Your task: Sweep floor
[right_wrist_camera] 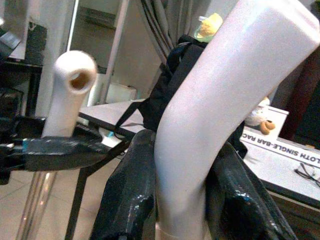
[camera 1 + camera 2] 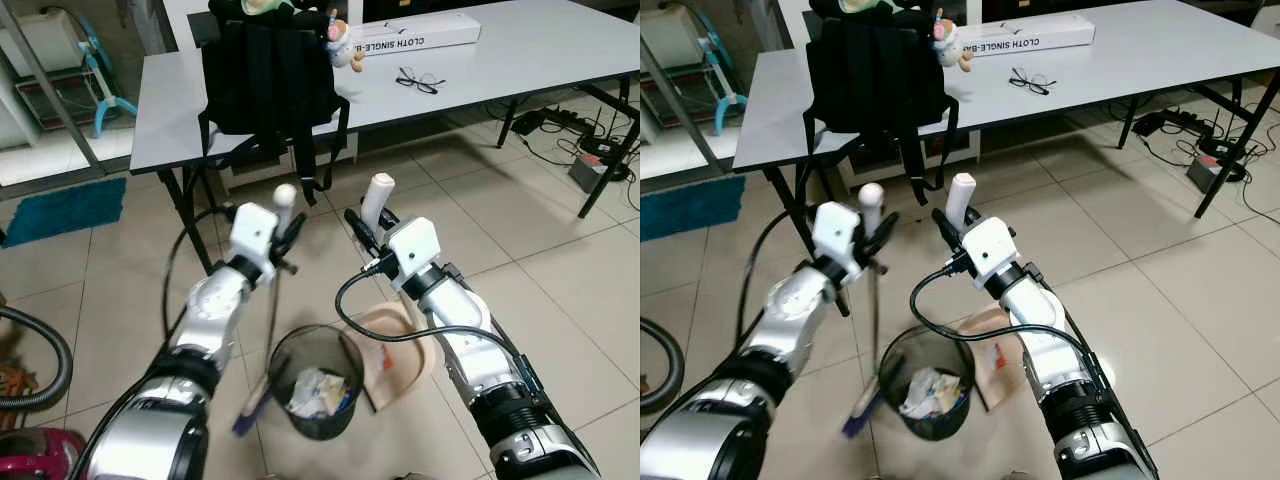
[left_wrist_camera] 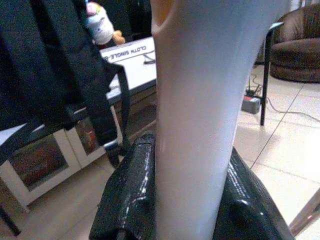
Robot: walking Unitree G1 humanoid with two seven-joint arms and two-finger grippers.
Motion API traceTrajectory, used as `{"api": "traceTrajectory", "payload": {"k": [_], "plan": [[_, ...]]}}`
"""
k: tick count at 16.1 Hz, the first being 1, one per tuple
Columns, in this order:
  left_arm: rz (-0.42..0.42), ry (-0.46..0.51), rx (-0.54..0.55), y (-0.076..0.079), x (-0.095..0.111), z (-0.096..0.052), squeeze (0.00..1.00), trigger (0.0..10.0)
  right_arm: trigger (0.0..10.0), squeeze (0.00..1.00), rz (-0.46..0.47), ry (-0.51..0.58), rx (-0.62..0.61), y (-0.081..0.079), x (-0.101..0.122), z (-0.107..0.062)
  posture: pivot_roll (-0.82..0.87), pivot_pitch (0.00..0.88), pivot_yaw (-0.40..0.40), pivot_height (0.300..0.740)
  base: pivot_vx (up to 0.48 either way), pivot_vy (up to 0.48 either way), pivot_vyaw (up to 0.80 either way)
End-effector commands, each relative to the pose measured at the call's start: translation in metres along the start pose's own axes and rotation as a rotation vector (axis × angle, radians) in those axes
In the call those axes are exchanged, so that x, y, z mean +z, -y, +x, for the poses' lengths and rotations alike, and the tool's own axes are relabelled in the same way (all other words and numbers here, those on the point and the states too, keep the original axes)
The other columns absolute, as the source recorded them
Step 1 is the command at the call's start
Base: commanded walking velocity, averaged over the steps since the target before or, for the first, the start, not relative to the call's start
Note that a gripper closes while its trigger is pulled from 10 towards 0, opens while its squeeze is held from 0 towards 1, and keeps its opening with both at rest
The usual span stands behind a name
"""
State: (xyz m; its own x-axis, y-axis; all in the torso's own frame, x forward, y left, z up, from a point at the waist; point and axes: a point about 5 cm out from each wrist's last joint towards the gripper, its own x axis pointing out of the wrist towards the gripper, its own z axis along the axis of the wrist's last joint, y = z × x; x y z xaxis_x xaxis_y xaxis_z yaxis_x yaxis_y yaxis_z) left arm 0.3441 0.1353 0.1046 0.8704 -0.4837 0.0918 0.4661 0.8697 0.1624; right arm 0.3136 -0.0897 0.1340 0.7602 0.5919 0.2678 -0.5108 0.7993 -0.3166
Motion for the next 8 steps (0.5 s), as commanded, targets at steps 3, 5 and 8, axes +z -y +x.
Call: {"api": "traceTrajectory", "payload": {"k": [3,5,8], "plan": [[0.05,0.08,0.036,-0.017,0.017,-0.003,0.0,10.0,10.0,0.0,0.092,0.05,-0.007,-0.007,0.008,0.005,-0.1,0.0,0.074,0.74,0.0,0.0,0.0],[0.062,0.086,0.073,-0.026,0.02,-0.005,0.0,10.0,10.0,0.0,0.12,0.047,-0.019,-0.009,0.007,0.006,-0.09,0.0,0.071,0.74,0.0,0.0,0.0],[0.086,0.092,0.101,-0.037,0.027,-0.006,0.0,10.0,10.0,0.0,0.158,0.046,-0.017,-0.016,0.007,0.009,-0.09,0.0,0.071,0.74,0.0,0.0,0.0]]}}
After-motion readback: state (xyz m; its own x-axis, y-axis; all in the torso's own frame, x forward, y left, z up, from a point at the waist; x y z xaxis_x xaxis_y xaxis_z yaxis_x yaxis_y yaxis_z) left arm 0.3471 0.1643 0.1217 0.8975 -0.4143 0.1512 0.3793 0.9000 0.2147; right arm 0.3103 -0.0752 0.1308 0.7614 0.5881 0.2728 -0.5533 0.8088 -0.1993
